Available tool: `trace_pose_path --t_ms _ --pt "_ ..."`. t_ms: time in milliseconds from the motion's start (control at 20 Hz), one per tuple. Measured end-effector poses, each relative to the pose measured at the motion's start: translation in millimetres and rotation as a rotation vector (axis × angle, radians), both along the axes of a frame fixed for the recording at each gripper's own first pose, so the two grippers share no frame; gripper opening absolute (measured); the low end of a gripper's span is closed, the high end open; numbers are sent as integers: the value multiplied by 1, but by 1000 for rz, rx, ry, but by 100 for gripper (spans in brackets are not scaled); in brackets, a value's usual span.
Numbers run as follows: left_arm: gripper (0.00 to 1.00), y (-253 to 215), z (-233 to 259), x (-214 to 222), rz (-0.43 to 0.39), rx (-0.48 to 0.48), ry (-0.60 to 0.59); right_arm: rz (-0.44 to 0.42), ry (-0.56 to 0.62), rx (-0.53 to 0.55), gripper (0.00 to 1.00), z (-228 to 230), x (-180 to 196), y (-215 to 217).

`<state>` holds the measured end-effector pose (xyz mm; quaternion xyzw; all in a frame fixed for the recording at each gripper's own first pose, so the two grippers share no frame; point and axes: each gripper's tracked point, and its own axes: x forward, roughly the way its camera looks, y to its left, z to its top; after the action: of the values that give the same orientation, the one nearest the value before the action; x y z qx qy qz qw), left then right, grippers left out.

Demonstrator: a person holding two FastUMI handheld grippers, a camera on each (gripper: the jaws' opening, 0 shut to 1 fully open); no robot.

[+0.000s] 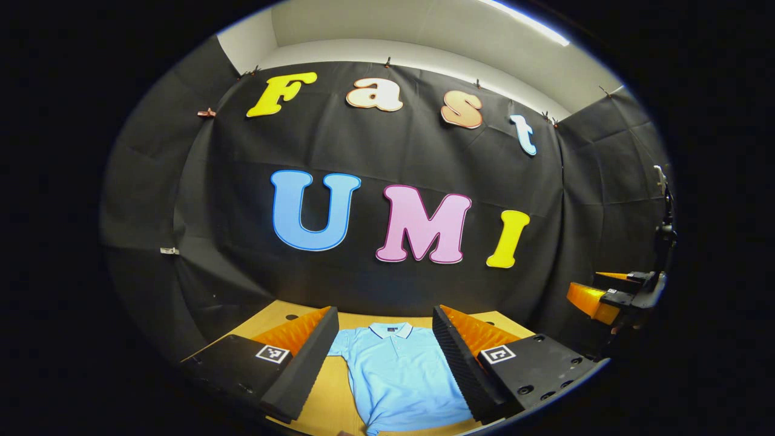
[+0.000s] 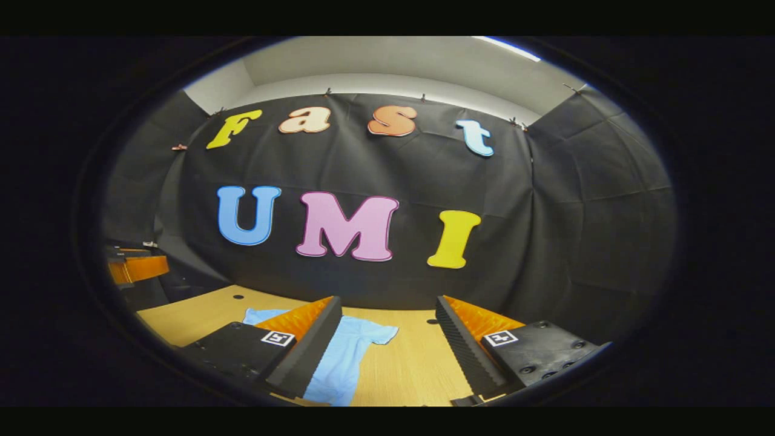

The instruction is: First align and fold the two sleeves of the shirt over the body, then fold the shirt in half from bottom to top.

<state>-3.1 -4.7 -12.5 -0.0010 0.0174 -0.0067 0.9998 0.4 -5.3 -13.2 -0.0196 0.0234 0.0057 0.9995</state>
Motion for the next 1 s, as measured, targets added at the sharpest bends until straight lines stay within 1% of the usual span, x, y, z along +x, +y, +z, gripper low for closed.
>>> trace_pose_path --t_ms 200,300,350,400,450,550,700,850,1000 --pt "99 -1 -7 6 2 -4 17 37 10 18 97 -3 6 9" --pt "99 3 -5 9 18 -7 4 35 36 8 97 -11 16 6" --pt "99 7 -4 11 33 -7 -4 41 53 14 95 -15 23 8" --pt "99 5 -7 14 33 -7 -5 40 68 17 95 -19 30 8" --pt "99 2 -8 17 24 -9 4 39 77 16 97 -21 39 7" --pt "99 5 -15 24 30 -5 26 50 99 11 97 -32 59 8" --pt "99 9 -18 36 45 4 36 131 173 32 97 -57 92 20" --pt "99 14 -28 52 58 -2 66 158 252 28 97 -87 132 18" --pt "98 26 -36 68 91 -8 88 158 301 -1 97 -115 176 10"
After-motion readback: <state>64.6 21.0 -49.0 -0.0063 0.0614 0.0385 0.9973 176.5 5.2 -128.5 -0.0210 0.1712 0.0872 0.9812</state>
